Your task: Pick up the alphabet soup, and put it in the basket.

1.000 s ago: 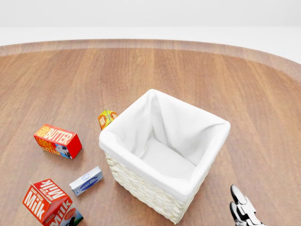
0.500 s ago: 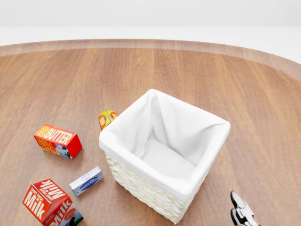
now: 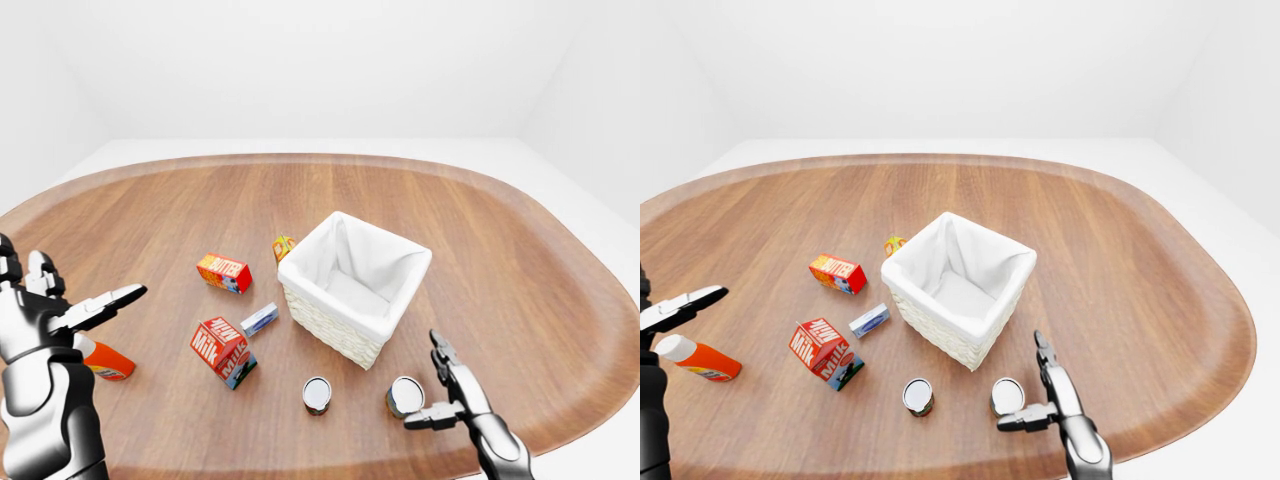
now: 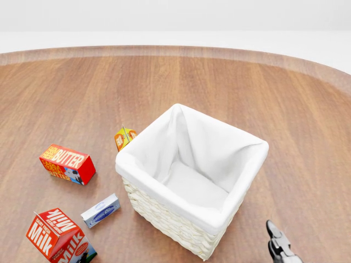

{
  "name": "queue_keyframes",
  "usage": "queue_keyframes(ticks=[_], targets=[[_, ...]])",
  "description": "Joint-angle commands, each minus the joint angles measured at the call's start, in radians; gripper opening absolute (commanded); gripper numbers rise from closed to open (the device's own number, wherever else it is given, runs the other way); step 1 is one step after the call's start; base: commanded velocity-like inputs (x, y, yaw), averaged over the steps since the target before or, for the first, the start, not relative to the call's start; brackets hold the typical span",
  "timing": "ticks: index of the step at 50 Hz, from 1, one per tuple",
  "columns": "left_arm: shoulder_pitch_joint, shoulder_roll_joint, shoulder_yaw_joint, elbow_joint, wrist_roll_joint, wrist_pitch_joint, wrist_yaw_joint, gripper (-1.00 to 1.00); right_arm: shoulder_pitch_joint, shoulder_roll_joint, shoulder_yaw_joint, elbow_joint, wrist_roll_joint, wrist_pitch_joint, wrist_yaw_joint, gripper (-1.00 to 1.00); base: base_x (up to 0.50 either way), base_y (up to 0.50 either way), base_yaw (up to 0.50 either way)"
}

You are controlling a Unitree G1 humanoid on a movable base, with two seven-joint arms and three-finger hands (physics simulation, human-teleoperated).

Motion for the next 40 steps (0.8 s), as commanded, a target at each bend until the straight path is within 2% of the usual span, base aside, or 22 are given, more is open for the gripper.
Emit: queue_keyframes(ticks=[1,20,27,33,40], targets=[[0.001,0.000,0.000,-0.005,-0.001,0.000,0.000,1.00,-0.025,-0.016,0.025,0.019,-0.028,0.000,-0.044,1.00,0.00,0.00,0.00],[-0.001,0.001,-0.002,0.010,-0.002,-0.003,-0.004,1.00,-0.024,-0.012,0.080,0.025,-0.136,0.000,-0.125,1.00,0.00,0.00,0.00],[0.003,-0.001,0.000,0.001,-0.003,0.000,-0.004,1.00,-0.030,-0.015,0.087,0.056,-0.135,0.000,-0.135,1.00,0.00,0.00,0.00],[-0.002,0.000,-0.005,0.024,0.000,-0.016,-0.006,1.00,-0.044,-0.022,0.096,0.085,-0.161,0.000,-0.161,1.00,0.00,0.00,0.00],[0.000,0.001,-0.005,0.014,-0.002,-0.008,-0.002,1.00,-0.049,-0.021,0.104,0.089,-0.165,0.000,-0.165,1.00,0.00,0.00,0.00]])
